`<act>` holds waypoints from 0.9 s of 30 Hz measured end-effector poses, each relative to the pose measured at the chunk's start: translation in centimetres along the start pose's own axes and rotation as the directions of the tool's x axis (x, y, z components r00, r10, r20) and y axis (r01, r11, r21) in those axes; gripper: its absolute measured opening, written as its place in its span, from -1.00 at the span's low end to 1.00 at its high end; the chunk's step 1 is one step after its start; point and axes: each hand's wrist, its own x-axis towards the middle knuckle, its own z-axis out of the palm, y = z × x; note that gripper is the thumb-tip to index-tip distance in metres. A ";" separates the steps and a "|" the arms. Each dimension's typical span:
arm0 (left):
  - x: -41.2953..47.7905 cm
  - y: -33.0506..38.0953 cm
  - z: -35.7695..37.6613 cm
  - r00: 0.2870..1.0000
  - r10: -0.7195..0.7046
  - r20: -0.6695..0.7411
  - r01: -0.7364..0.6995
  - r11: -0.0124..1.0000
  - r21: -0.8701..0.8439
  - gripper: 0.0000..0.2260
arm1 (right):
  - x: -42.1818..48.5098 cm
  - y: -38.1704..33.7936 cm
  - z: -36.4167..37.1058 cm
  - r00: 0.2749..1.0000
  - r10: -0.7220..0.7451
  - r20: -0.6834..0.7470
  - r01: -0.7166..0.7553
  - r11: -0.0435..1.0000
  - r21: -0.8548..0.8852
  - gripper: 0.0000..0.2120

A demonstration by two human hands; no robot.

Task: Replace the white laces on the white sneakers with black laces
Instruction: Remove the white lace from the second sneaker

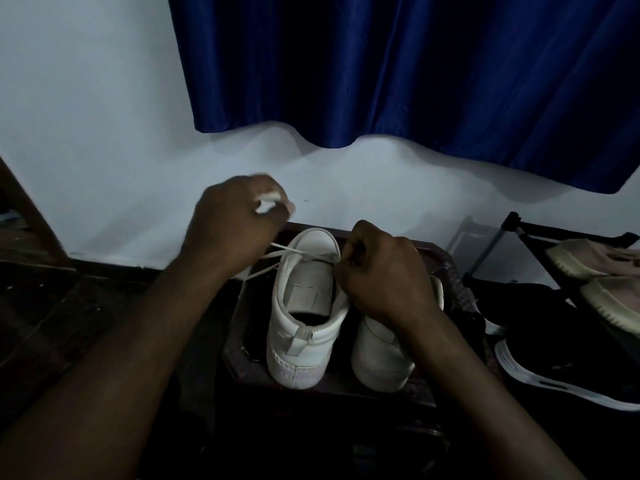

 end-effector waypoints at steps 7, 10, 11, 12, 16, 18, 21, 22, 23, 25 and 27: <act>-1.3 1.5 1.6 0.960 0.086 0.267 -0.150 0.962 0.227 -0.84 | 0.0 -0.1 0.0 1.000 -0.007 -0.009 0.006 1.000 -0.008 -0.87; -1.7 1.8 2.5 0.940 0.073 0.334 -0.166 0.952 0.259 -0.86 | 0.0 -0.1 0.0 1.000 -0.002 -0.007 0.002 1.000 -0.009 -0.88; -1.8 1.9 2.8 0.944 0.080 0.320 -0.171 0.948 0.269 -0.90 | 0.0 -0.1 0.1 1.000 -0.002 -0.008 0.002 1.000 -0.007 -0.89; -1.9 1.9 3.1 0.952 0.103 0.288 -0.186 0.943 0.276 -0.93 | 0.0 -0.1 0.1 1.000 -0.004 -0.011 0.004 1.000 -0.003 -0.89; -1.7 1.4 3.3 0.965 0.126 0.230 -0.176 0.961 0.213 -0.94 | -0.1 -0.2 0.0 1.000 0.004 0.001 -0.004 1.000 -0.006 -0.89; -1.5 1.2 3.1 0.973 0.085 0.215 -0.121 0.980 0.158 -0.90 | -0.1 -0.2 0.0 1.000 0.014 0.002 -0.014 1.000 -0.008 -0.91; -1.3 2.0 2.6 0.974 -0.197 0.109 0.221 0.930 -0.295 -0.84 | -0.1 -0.2 0.0 1.000 0.021 0.004 -0.021 1.000 -0.012 -0.89; -1.0 2.3 2.2 0.930 -0.340 0.135 0.360 0.778 -0.515 -0.82 | -0.1 -0.3 0.0 1.000 0.021 0.007 -0.021 1.000 -0.015 -0.88; -0.6 2.3 1.7 0.882 -0.434 0.185 0.435 0.595 -0.676 -0.80 | -0.1 -0.3 0.0 1.000 0.024 0.009 -0.024 1.000 -0.019 -0.89; 0.3 1.5 1.0 0.812 -0.528 0.249 0.464 0.323 -0.825 -0.77 | -0.2 -0.3 -0.1 1.000 0.031 0.005 -0.031 0.999 -0.030 -0.90; 0.8 0.5 0.2 0.768 -0.584 0.262 0.421 0.152 -0.894 -0.73 | -0.2 -0.3 -0.1 0.999 0.033 -0.002 -0.033 0.999 -0.032 -0.89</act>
